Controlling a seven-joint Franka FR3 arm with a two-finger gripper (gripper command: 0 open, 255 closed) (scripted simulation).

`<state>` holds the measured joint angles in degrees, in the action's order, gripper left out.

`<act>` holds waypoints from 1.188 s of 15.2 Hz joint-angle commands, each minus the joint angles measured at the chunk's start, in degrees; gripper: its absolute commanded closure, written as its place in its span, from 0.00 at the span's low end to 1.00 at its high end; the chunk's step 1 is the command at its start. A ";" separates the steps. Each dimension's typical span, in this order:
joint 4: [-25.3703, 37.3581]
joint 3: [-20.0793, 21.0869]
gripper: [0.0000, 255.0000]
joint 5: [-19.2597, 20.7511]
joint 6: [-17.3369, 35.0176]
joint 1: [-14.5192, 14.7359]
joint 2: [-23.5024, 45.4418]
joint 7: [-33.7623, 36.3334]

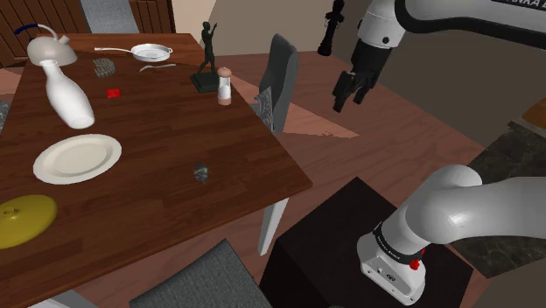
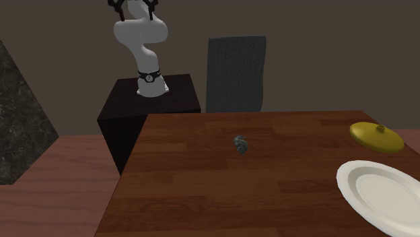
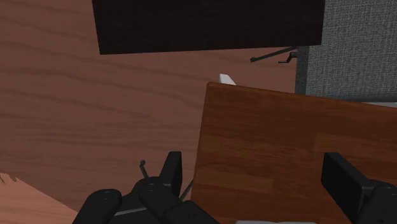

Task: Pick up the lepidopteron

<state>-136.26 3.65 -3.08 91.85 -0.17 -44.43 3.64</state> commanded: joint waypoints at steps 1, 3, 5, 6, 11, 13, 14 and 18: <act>0.00 0.00 0.00 0.00 0.00 0.00 0.00 0.00; -0.61 1.46 0.00 -0.64 3.46 0.57 2.71 0.87; -0.91 2.92 0.00 -1.16 6.88 1.08 5.67 1.74; -0.95 3.65 0.00 -1.37 8.56 1.32 7.24 2.18; -0.01 7.27 0.00 -1.75 16.63 2.28 15.92 4.56; 0.89 8.70 0.00 -1.52 19.63 2.55 19.72 5.63; 1.45 9.41 0.00 -1.31 21.07 2.66 21.67 6.21; 4.42 12.09 0.00 0.28 26.32 3.04 29.83 8.82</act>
<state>-133.11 15.09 -3.33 117.07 2.83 -16.90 11.78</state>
